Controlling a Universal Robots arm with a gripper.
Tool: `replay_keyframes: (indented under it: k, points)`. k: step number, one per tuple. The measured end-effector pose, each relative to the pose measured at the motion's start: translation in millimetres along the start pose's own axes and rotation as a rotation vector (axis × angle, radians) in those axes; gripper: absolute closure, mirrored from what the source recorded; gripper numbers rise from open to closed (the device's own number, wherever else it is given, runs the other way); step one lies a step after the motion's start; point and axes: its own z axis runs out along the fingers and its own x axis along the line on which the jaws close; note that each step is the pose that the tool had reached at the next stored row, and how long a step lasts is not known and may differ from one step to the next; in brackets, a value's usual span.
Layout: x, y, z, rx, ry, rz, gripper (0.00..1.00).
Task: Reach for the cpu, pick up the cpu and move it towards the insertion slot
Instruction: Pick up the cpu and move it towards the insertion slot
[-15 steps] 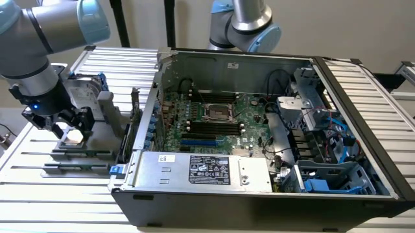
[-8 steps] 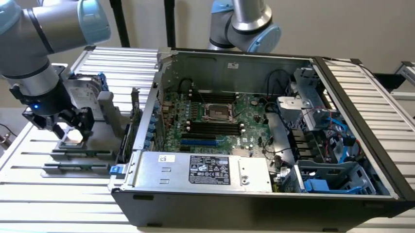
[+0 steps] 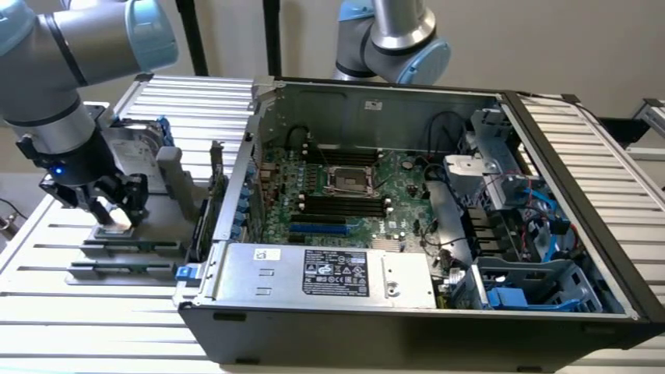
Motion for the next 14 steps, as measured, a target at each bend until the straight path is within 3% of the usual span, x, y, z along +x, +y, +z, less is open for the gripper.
replay_keyframes:
  k: [9, 14]
  points:
    - [-0.3, 0.2, -1.2, 0.0016, 0.0004, 0.0, 0.46]
    - [-0.2, 0.4, -12.0, 0.0016, 0.0014, 0.0, 0.46]
